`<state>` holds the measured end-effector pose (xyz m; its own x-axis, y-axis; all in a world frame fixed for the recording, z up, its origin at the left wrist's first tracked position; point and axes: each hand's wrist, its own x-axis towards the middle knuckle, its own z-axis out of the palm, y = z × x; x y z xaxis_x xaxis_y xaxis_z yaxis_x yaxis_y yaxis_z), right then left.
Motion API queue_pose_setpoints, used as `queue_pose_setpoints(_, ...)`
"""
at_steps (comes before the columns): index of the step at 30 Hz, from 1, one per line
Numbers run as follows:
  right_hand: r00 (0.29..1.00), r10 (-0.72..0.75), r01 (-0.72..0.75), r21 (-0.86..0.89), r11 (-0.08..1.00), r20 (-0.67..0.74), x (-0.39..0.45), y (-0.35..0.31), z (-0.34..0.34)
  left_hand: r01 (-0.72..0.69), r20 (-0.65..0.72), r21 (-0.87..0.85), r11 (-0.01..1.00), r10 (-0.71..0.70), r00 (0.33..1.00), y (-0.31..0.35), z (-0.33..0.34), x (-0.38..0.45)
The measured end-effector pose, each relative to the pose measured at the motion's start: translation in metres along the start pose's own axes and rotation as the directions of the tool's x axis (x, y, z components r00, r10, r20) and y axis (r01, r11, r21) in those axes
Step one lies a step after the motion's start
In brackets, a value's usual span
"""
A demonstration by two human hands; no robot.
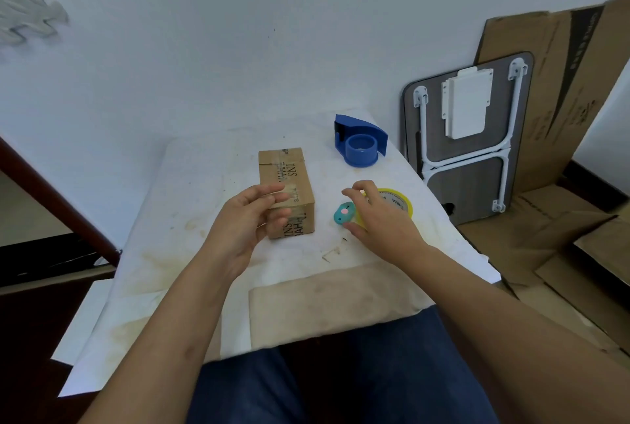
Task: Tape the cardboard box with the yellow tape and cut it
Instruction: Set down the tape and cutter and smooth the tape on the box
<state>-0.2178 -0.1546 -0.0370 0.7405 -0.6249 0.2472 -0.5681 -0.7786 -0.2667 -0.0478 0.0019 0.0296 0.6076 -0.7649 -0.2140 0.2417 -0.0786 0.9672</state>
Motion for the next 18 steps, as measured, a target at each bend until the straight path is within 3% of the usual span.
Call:
queue_pose_setpoints(3, 0.977, -0.014, 0.024, 0.045, 0.999, -0.214, 0.000, -0.009, -0.007, -0.076, -0.037, 0.107, 0.991, 0.080, 0.996, -0.001, -0.007, 0.001)
queue_pose_setpoints(5, 0.936, -0.013, 0.078, 0.173, 0.982, -0.351, -0.001, -0.019, -0.012, -0.173, -0.089, 0.243, 0.955, 0.199, 0.976, -0.003, -0.014, 0.003)
queue_pose_setpoints(7, 0.939, 0.076, 0.075, 0.417, 0.906, -0.334, -0.004, -0.035, -0.013, -0.265, -0.114, 0.430, 0.863, 0.343, 0.933, -0.003, -0.019, 0.006)
queue_pose_setpoints(9, 0.957, 0.251, -0.069, 0.727, 0.683, -0.146, -0.009, -0.052, -0.007, -0.325, -0.050, 0.619, 0.715, 0.448, 0.892, 0.000, -0.021, 0.007)
queue_pose_setpoints(11, 0.914, 0.388, -0.260, 0.904, 0.341, 0.116, -0.013, -0.066, 0.002, -0.397, 0.093, 0.723, 0.565, 0.490, 0.867, 0.001, -0.024, 0.012)
queue_pose_setpoints(15, 0.744, 0.415, -0.458, 0.852, -0.253, 0.523, -0.014, -0.080, 0.017, -0.543, 0.419, 0.779, 0.313, 0.384, 0.823, 0.003, -0.027, 0.035)
queue_pose_setpoints(18, 0.697, 0.356, -0.462, 0.769, -0.442, 0.623, -0.013, -0.084, 0.023, -0.538, 0.474, 0.802, 0.259, 0.272, 0.838, 0.006, -0.025, 0.048)
